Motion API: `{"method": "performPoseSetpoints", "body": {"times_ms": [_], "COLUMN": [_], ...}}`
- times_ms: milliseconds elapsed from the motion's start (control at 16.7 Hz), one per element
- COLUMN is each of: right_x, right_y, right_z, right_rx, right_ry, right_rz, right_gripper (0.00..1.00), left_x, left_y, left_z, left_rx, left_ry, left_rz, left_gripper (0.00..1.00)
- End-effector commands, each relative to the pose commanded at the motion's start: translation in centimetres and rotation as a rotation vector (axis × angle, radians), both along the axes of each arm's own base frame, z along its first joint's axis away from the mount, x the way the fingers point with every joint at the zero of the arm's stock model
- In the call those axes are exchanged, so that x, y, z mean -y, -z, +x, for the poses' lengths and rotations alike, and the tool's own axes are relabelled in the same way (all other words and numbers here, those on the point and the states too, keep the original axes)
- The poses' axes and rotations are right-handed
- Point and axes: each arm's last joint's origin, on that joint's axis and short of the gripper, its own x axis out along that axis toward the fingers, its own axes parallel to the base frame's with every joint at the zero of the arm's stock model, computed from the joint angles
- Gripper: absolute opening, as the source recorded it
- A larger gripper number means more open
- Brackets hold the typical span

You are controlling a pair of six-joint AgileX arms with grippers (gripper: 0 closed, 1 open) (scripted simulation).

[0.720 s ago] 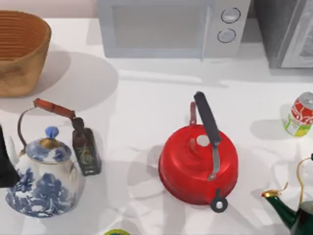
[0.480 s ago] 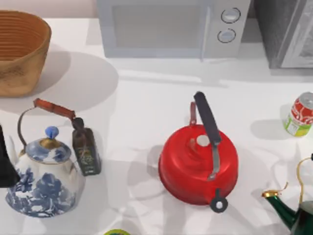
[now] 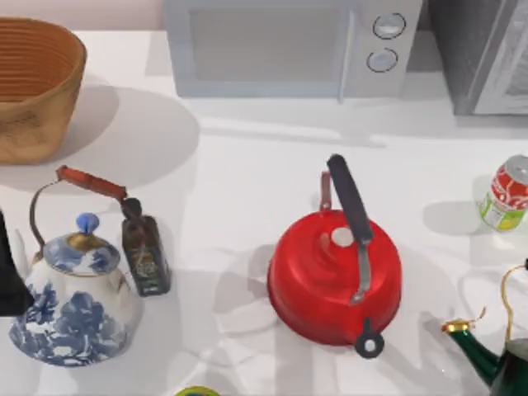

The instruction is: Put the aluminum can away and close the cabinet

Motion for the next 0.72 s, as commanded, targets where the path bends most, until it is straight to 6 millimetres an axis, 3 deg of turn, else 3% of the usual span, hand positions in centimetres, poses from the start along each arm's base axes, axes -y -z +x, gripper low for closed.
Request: {"method": "performPoseSetpoints", "body": {"times_ms": [120,240,480,720], "right_x": [-0.3,-0.9,-2.3,-3.5], "right_y": [-0.6,0.0,3.7,7.3], "right_z": [2.6,5.6,10.5,12.3], "right_rx": [-0.08,-0.195,-0.451,-0.637], "right_ry": [-0.003,-0.003,0.012,0.025], "right_rz": [0.021,0.036,0.027,-0.004], "right_gripper": [1.0,1.0,1.0,1.0], "left_x": [0.0,0.0,0.0,0.0], "left_y": [0.0,0.0,0.0,0.0], "left_z": [0.0,0.0,0.0,0.0], "left_rx": [0.0,0.0,0.0,0.0], "left_ry": [0.0,0.0,0.0,0.0], "left_rz": [0.0,0.0,0.0,0.0], "left_gripper": [1.0,1.0,1.0,1.0]}}
